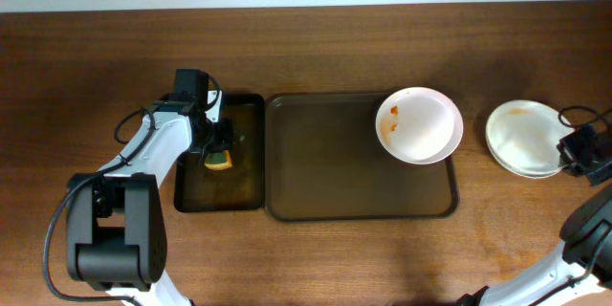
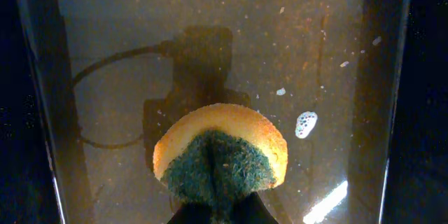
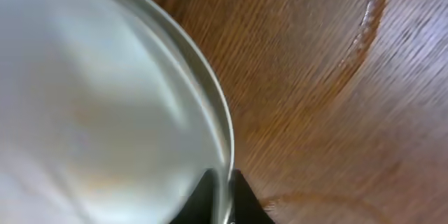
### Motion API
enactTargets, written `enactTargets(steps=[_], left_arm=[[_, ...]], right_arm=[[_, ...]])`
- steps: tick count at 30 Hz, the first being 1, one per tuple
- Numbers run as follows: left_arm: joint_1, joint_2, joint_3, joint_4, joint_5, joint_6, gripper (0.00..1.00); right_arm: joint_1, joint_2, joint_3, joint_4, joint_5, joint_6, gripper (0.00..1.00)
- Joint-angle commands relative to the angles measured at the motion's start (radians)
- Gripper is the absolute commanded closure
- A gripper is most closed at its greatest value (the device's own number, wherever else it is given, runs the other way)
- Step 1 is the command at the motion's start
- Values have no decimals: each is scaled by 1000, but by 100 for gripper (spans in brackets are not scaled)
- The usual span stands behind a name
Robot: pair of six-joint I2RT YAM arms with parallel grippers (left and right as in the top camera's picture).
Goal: Clean dirty plates on tray and stack at the side
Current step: 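Lift the cleaned plate with the right gripper and stack it on the side plate, then grasp the last sauce-smeared plate with the right gripper, drag it to tray center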
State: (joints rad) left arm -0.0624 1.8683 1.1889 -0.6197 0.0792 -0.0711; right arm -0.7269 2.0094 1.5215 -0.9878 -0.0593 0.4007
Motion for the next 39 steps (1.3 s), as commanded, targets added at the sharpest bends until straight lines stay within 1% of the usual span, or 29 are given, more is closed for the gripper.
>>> enactTargets(steps=[1,3,5,7,10,12,15,17,18,20,25,27,30,31,33,34,37,39], left_arm=[[-2,5,-7,-1,11,13,98],[-2,5,-7,-1,11,13,98],[-2,5,-7,-1,11,13,97],[-2,5,-6,-1,11,13,94],[-2,5,-6,-1,11,13,93],[-2,5,-7,-2,11,13,93],[-2,5,-7,-2,11,13,92],[-2,5,-7,-2,11,13,92],[-2,5,-6,-2,11,13,92],[-2,5,-6,-2,11,13,92],[-2,5,-7,-2,11,13,92],[-2,5,-6,-2,11,13,92],[-2,5,-6,-3,11,13,91],[-2,5,-7,-3,11,13,91],[-2,5,-7,-3,11,13,91],[-2,5,-6,-3,11,13,91],[-2,5,-7,-3,11,13,91],[-2,5,-6,-3,11,13,91]], right_arm=[[0,-11,31,-5,-109,-58,55],[6,-12,86,-66,-186,-90,51],[39,-12,158,-145,-233,-154,50],[117,-12,206,-192,-287,-259,50],[265,-11,213,-196,-260,-369,49],[379,-8,209,-181,-122,-371,49],[513,-7,187,-139,66,-370,47],[591,-5,166,-106,134,-365,47],[621,-5,153,-88,187,-333,46],[647,-5,131,-49,240,-291,46],[646,-5,35,32,229,-292,48],[646,-5,-8,71,229,-292,54],[646,-5,-72,117,229,-291,56],[647,-5,-84,122,228,-291,60],[647,-5,-87,116,220,-291,90],[647,-5,-86,112,198,-291,93],[648,-5,-86,96,138,-291,96],[653,-5,-85,84,39,-292,96]])
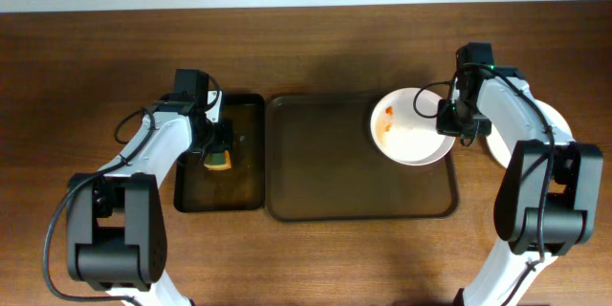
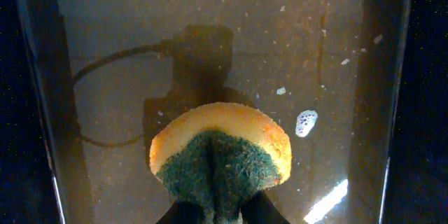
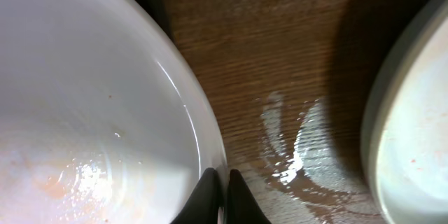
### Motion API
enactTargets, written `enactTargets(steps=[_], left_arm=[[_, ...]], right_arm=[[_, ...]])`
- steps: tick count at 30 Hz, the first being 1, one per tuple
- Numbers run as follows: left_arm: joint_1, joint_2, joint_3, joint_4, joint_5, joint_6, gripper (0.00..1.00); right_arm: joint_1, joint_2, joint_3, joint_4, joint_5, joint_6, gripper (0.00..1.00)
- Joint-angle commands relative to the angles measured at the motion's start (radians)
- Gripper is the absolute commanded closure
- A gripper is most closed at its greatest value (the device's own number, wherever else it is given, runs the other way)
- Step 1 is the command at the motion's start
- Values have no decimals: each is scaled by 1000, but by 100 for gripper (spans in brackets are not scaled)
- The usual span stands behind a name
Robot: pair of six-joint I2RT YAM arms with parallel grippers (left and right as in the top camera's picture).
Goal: Clean dirty plates on tray and stack at the side
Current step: 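Grasp the last sauce-smeared plate with the right gripper, drag it to tray center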
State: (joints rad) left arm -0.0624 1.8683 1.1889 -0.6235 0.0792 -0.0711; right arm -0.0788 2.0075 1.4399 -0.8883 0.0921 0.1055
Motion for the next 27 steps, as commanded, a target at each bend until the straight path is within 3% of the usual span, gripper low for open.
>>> enactTargets(steps=[1,12,13,14,17,19,21,24,25,26,27], left_arm=[[-2,5,-6,2,11,13,91],[-2,5,-6,2,11,13,87],[-2,5,-6,2,11,13,70],[-2,5,-6,2,11,13,64],[-2,5,-7,2,11,13,41],[-2,5,-9,2,11,13,34],[-2,11,-12,8,11,13,34],[-2,40,-12,53,11,13,35],[-2,51,-12,80,11,13,42],[-2,56,-12,103,11,12,59],[-2,57,-12,116,11,12,84]], right_arm=[[13,-3,-3,-26,-172,3,96],[185,-3,-16,-216,-216,8,93],[185,-3,-16,-216,-216,8,76],[183,-3,-14,-216,-216,7,71],[170,-3,45,-248,-217,-1,63],[166,-4,125,-312,-216,-1,61],[166,-4,135,-315,-216,0,48],[171,-4,118,-291,-216,0,45],[171,-3,111,-281,-216,0,45],[171,-3,108,-278,-216,0,45],[171,-3,108,-278,-216,0,45]])
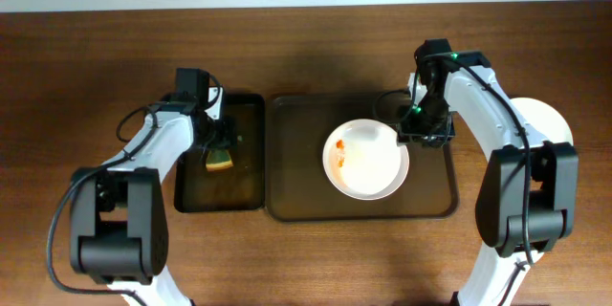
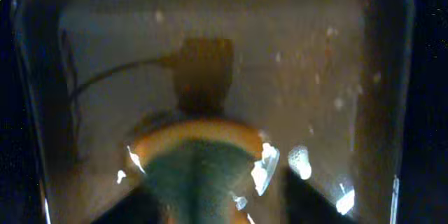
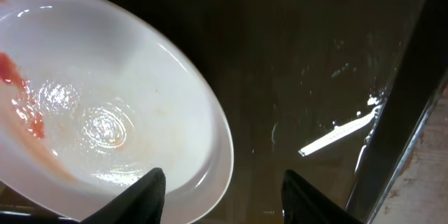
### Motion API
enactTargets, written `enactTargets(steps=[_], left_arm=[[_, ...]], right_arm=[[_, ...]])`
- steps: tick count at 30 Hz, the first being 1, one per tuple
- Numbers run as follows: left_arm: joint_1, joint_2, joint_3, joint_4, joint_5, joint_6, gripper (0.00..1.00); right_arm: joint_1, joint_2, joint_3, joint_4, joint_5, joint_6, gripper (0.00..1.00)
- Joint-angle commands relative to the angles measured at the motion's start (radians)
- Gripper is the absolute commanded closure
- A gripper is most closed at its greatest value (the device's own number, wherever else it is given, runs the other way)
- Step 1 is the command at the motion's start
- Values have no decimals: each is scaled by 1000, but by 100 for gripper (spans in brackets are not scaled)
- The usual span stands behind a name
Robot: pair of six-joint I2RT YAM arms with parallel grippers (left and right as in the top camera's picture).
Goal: Clean dirty plates on tray and stack at the side
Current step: 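Grasp the last sauce-smeared plate with the right gripper, drag it to tray center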
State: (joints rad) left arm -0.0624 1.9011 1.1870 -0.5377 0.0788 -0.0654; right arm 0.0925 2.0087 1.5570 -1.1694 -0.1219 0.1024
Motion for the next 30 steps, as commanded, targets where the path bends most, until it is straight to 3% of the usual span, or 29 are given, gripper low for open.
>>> enactTargets(steps=[1,3,4,5,6,7,8,11,12,13,14,15,16,17,22,25,26,27,28,29,30], left_arm=[[-2,24,-10,33,11,6,95],[-2,24,-10,32,11,6,100],[-2,25,-10,33,11,6,95],[-2,25,-10,34,11,7,59],[-2,25,-10,36,11,7,33],[-2,25,-10,40,11,6,21],[-2,25,-10,45,11,6,18],[-2,39,-10,47,11,6,21],[-4,57,-10,47,12,6,70],[-5,63,-10,47,12,6,90],[-7,64,-10,47,11,6,100],[-7,58,-3,37,13,6,82],[-7,53,11,19,12,7,38],[-7,47,38,-19,12,7,27],[-6,39,124,-264,11,6,26],[-7,42,124,-339,11,6,52],[-7,42,123,-343,11,7,68],[-7,42,123,-342,11,7,76],[-7,42,123,-342,11,7,96],[-7,42,123,-343,11,7,100],[-7,42,123,-340,11,7,88]], right_arm=[[0,-5,-10,3,-2,2,45],[0,-5,-10,4,-2,3,45],[0,-5,-10,5,-2,3,45],[0,-5,-10,5,-2,3,45],[0,-5,-10,5,-2,3,45],[0,-5,-10,5,-2,3,45],[0,-5,-10,5,-2,3,45],[0,-5,-12,1,-3,3,45],[0,-5,-30,3,-2,3,45],[0,-5,-45,9,-2,3,45],[0,-5,-64,20,-2,3,45],[0,-5,-77,27,-2,3,45],[0,-5,-80,28,-2,2,45],[0,-5,-80,28,-2,2,45],[0,-5,-82,5,-3,3,45],[17,-5,-97,7,-3,3,45],[32,-5,-105,10,-2,3,45],[39,-5,-111,16,-2,3,45],[45,-5,-117,23,-2,3,45],[48,-5,-122,29,-2,3,45],[49,-5,-123,33,-2,3,44]])
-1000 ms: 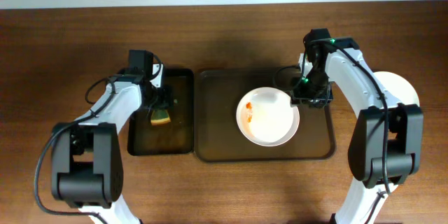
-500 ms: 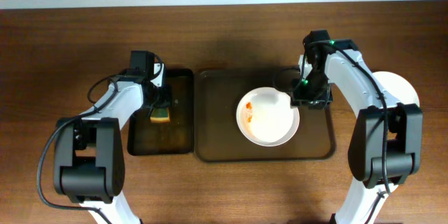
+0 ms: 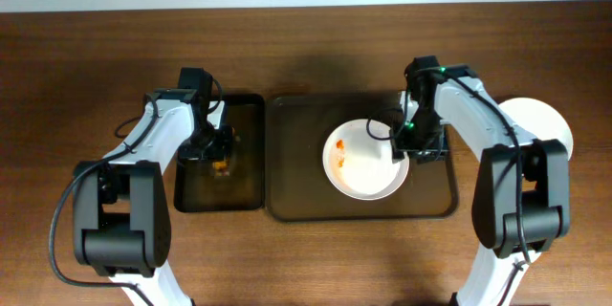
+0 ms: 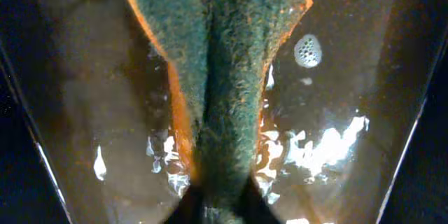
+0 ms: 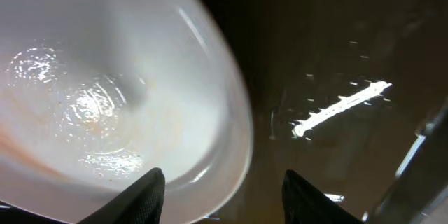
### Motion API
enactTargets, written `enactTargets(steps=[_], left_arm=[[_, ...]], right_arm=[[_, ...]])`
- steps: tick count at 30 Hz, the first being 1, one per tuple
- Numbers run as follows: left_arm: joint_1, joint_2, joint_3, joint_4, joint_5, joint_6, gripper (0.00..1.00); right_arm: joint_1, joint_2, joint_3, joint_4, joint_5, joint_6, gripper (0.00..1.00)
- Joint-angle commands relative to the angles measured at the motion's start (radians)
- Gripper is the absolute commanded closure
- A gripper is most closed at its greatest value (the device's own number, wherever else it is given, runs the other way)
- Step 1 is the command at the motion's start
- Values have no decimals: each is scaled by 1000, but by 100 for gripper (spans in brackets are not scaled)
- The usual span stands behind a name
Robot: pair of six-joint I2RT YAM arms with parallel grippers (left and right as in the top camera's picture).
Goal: Clean dirty plates on tray and stack at the side
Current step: 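Grasp the last sauce-smeared plate with the right gripper, drag it to tray center, then lift the sponge from the black tray with the left gripper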
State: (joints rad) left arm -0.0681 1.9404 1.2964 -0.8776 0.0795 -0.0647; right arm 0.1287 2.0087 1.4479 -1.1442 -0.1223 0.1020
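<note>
A white plate [image 3: 368,164] with an orange-red smear on its left side lies in the middle of the big dark tray [image 3: 296,172]. My right gripper [image 3: 413,145] stands open over the plate's right rim [image 5: 234,122], one finger [image 5: 150,196] above the plate and the other above the wet tray floor. My left gripper [image 3: 212,145] is shut on a green-and-orange sponge [image 4: 220,63], which is pressed flat into the wet small tray [image 3: 244,186]. A stack of white plates [image 3: 545,120] sits at the right, partly hidden by my right arm.
The small tray stands directly left of the big one, their rims close together. Water glints on the big tray's floor [image 5: 336,105]. Brown wooden table [image 3: 96,38] surrounds both trays, with a pale wall edge at the back.
The sponge in my left gripper now lies spread flat, deeper against the small tray's wet floor. My right gripper, still open, has shifted slightly closer over the plate's right rim. The plate stayed put.
First my right gripper was shut on a plate's rim at the stack on the right, with the dirty plate at the big tray's back right corner. Then it was shut on the dirty plate's rim. Later that plate lay mid-tray, released. My left gripper held the sponge throughout.
</note>
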Motion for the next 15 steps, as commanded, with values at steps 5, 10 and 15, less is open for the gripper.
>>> enactTargets(steps=[5,10,15], left_arm=[[-1,2,13,82,11,6,10],[-1,3,13,118,11,6,4],[-1,3,13,118,11,6,25]], right_arm=[[12,-5,-32,77,0,3,36],[13,-5,-127,189,-2,11,41],[6,-5,-120,195,-1,11,69]])
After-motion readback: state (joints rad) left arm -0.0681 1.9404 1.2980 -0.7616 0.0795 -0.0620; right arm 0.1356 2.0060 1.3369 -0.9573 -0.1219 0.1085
